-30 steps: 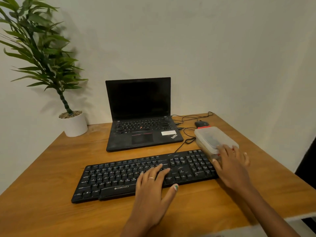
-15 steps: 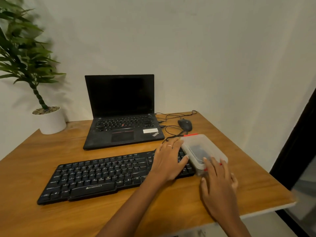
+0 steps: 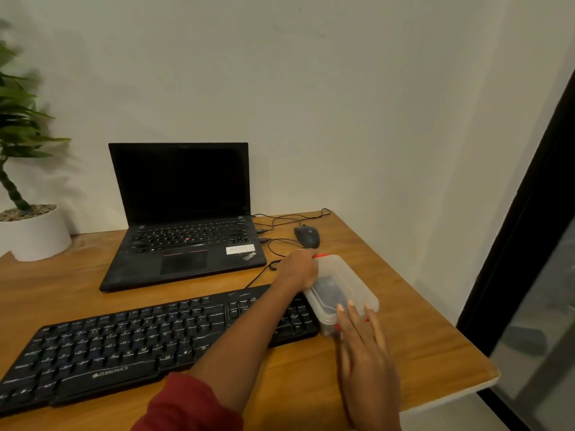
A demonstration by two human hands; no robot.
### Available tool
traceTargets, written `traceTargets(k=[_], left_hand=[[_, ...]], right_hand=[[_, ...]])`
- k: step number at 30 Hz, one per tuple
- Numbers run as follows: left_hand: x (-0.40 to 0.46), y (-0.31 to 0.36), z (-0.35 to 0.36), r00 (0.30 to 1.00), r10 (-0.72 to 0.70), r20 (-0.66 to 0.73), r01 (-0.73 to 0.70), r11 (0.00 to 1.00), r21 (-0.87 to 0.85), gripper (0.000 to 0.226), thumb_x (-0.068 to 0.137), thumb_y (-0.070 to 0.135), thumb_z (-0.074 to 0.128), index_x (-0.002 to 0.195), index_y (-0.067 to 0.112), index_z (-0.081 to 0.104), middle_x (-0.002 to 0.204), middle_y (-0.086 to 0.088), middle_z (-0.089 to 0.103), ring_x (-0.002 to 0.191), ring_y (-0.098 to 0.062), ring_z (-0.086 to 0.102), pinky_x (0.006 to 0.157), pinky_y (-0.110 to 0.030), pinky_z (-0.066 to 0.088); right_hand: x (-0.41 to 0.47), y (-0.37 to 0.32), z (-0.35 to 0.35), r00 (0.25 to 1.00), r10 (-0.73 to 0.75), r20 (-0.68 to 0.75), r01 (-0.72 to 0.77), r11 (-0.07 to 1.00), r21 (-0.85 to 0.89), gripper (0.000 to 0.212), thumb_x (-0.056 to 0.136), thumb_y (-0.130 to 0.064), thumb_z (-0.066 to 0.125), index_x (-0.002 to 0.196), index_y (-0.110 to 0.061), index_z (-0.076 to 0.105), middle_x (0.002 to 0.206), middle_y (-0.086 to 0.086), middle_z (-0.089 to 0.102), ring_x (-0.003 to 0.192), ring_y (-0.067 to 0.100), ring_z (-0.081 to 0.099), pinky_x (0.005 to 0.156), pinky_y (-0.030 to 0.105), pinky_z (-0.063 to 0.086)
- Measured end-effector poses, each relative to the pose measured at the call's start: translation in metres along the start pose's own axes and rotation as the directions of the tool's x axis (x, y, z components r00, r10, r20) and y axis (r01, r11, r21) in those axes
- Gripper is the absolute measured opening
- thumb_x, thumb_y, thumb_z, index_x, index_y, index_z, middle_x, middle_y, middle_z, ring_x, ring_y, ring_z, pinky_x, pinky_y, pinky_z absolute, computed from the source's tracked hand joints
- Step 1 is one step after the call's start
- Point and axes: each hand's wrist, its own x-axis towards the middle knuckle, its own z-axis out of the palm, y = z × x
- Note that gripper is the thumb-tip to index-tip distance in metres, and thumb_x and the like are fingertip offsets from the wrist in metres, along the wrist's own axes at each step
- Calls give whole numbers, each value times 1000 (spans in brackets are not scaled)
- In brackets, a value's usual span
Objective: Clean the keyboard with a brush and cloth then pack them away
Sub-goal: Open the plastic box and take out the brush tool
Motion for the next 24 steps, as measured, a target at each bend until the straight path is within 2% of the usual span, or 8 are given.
traceTargets(k=[4, 6, 8, 13, 16, 18, 21, 24], left_hand=[[5, -2, 3, 999, -5, -34, 3, 998, -55, 35, 102, 20, 38, 125, 15, 63, 120, -9, 63, 108, -28, 57, 84, -35, 44], [10, -4, 2, 1000, -20, -12, 19, 996, -87, 30, 101, 19, 40, 102, 10, 68, 100, -9, 64, 95, -28, 57, 74, -33, 41], [16, -5, 2, 999, -54, -4, 53, 989, -138, 35, 100, 18, 42, 70, 8, 59, 73, -6, 54, 77, -27, 50, 63, -33, 34], [30, -10, 4, 992, -129, -19, 121, 964, -235, 49, 100, 21, 49, 52, 14, 43, 57, -2, 40, 56, -17, 36, 56, -32, 25], [33, -11, 6, 986, -164, -21, 151, 946, -288, 49, 99, 23, 53, 51, 15, 42, 56, -1, 41, 53, -14, 35, 51, -31, 25], [34, -10, 7, 982, -189, -14, 175, 934, -311, 45, 99, 24, 53, 56, 11, 49, 60, -6, 47, 59, -22, 44, 55, -30, 27], [36, -8, 9, 971, -240, -6, 225, 919, -325, 35, 99, 26, 52, 90, -6, 66, 94, -24, 66, 92, -38, 61, 60, -30, 31], [36, -7, 13, 960, -275, -49, 248, 921, -302, 35, 99, 28, 50, 101, -4, 66, 107, -22, 66, 100, -35, 61, 66, -31, 36]], right_hand=[[-2, 0, -1, 1000, 8, -25, -7, 1000, 10, 68, 60, -1, 82, 124, -17, 61, 130, 3, 59, 127, 26, 42, 77, 43, 54], [-2, 0, 0, 999, 2, -42, -2, 1000, 3, 62, 66, -5, 73, 125, -18, 60, 132, 1, 57, 128, 25, 40, 78, 43, 53], [-2, 0, -1, 999, 5, -48, -5, 1000, 3, 57, 69, -11, 59, 126, -19, 58, 134, 0, 56, 129, 24, 39, 79, 44, 52], [-1, -1, 0, 999, 30, -35, -30, 999, 13, 56, 74, -22, 38, 128, -23, 56, 135, -2, 55, 130, 22, 38, 80, 44, 51], [0, -1, 1, 999, 25, -37, -24, 1000, 11, 57, 72, -18, 45, 128, -26, 53, 135, -3, 55, 130, 21, 37, 80, 44, 51], [0, 0, 2, 999, 20, -37, -19, 1000, 20, 63, 66, -14, 56, 128, -25, 52, 134, -2, 56, 129, 22, 38, 80, 45, 51], [1, 3, 5, 999, 13, -36, -12, 1000, 16, 66, 63, -14, 60, 127, -25, 52, 133, -2, 56, 128, 22, 38, 82, 49, 50], [0, 5, 6, 999, 15, -40, -14, 1000, 20, 65, 63, -15, 60, 126, -25, 54, 132, -2, 57, 129, 21, 38, 82, 51, 50]])
